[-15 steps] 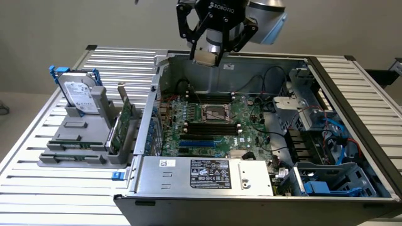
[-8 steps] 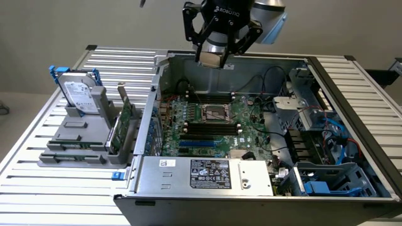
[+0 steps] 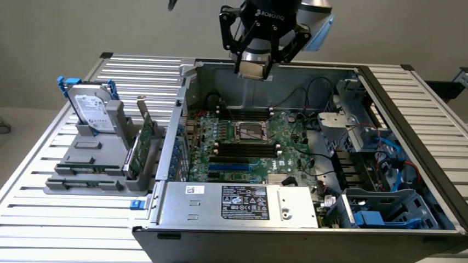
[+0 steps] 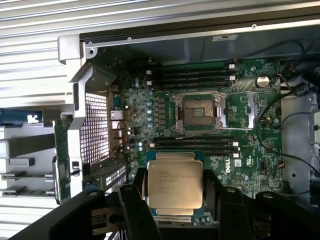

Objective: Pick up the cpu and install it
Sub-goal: 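Pick up the cpu and move it towards the insertion slot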

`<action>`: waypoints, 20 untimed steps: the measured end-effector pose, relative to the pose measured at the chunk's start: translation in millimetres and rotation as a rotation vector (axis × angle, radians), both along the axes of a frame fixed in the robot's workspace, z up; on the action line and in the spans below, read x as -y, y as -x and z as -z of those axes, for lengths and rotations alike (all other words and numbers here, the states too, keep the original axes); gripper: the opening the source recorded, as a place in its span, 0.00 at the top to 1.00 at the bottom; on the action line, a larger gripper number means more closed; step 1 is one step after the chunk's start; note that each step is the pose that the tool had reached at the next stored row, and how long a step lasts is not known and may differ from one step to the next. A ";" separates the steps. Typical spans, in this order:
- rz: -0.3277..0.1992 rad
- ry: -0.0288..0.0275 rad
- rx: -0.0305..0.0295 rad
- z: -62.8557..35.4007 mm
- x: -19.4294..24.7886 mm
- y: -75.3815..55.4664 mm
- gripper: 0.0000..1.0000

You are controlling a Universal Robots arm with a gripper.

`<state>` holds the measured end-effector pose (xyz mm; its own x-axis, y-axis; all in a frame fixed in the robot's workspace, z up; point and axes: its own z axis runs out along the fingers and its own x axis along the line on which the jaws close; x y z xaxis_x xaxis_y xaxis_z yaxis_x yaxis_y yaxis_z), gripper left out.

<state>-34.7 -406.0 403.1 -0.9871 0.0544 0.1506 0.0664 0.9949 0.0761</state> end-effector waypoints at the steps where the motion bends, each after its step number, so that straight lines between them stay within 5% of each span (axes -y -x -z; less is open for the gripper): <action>1: -0.003 -0.0001 0.0055 1.0 -0.9 -0.3 0.45; 7: -0.024 0.0028 0.0317 7.1 -5.9 -1.6 0.45; 13: -0.043 0.0212 0.0418 14.2 -13.7 -2.6 0.45; 20: -0.046 0.0272 0.0554 22.4 -24.9 -6.0 0.45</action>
